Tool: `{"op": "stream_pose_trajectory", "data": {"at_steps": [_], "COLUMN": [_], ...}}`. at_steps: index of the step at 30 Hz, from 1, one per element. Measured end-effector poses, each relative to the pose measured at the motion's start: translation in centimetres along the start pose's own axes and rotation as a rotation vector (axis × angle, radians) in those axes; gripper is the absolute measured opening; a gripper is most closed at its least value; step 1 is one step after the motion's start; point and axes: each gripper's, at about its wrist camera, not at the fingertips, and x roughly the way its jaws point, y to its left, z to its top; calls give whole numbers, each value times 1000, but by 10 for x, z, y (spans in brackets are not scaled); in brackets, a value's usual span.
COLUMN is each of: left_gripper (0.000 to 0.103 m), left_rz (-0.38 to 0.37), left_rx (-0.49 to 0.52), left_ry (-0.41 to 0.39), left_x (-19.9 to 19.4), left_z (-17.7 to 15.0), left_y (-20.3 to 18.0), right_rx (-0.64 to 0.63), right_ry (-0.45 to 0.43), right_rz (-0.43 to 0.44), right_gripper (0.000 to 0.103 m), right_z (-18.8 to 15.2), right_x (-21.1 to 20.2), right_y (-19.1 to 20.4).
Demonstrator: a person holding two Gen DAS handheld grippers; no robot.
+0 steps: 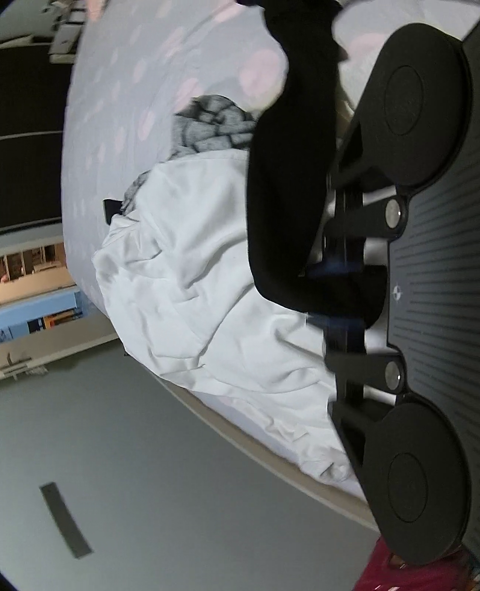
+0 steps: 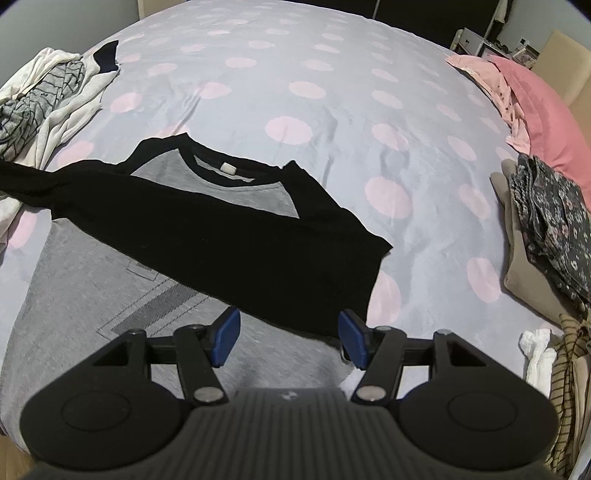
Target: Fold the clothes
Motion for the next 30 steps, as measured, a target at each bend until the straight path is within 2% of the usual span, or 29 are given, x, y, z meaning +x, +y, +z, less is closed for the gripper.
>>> {"op": "stream_pose_trajectory", "data": {"at_steps": [3,9,12,15,25,30], "left_gripper": [8,7,7,7,7,7], "left_rz": [-37,-329,-451,-596,-823,-930], "left_rx": [-51,-243,-311,-362,-166,-61], "left_ry": [-68,-191,-253,-255,-106,-28], "left_x": [-28,-101,-132,-147,-134,-127], "left_z": [7,31,47,66,85,93], "left_y": [0,3,-2,-17,-174,-254], "right_rx": [-14,-34,-28,-19,36,74], "right_ry": [-5,9,1,-10,-16,14], "right_rz": [5,7,6,7,-12,-30], "right_gripper": [62,62,62,62,62,62], "right_z": [3,8,11,13,12,8], "right_x": [1,5,2,-1,-9,-6], "right_y": [5,12,13,13,-2,-18]}}
